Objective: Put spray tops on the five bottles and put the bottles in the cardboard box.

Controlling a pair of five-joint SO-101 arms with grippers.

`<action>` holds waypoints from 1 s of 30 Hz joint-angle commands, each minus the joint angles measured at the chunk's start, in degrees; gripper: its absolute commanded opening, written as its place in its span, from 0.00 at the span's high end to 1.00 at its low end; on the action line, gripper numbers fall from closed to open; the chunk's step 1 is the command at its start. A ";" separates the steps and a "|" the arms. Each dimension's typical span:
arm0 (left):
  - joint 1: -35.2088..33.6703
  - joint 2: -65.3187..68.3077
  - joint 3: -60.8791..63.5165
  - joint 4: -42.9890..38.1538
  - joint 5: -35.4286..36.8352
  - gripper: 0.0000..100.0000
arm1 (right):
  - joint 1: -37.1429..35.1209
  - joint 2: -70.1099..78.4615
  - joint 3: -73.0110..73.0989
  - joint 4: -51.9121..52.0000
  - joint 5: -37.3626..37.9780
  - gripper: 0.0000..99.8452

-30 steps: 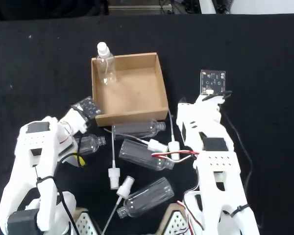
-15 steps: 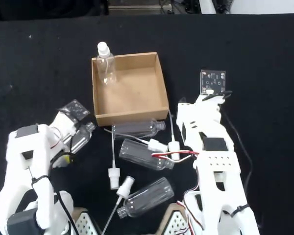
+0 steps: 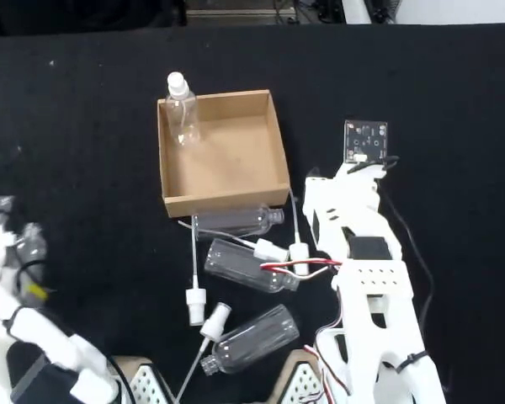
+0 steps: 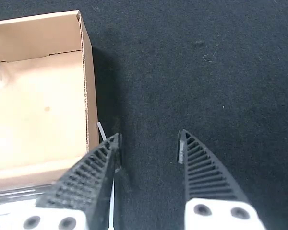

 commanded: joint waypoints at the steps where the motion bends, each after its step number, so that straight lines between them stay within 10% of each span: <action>1: -5.05 -0.18 -2.68 0.44 1.14 0.80 | 0.79 -1.63 -0.31 -1.49 0.18 0.82; 8: -5.76 -0.62 -5.14 0.53 1.05 0.58 | 0.79 -1.63 -0.31 -1.49 0.18 0.82; 30: 9.80 21.80 -33.19 15.56 -2.64 0.60 | -0.35 -1.63 0.13 -1.41 0.18 0.82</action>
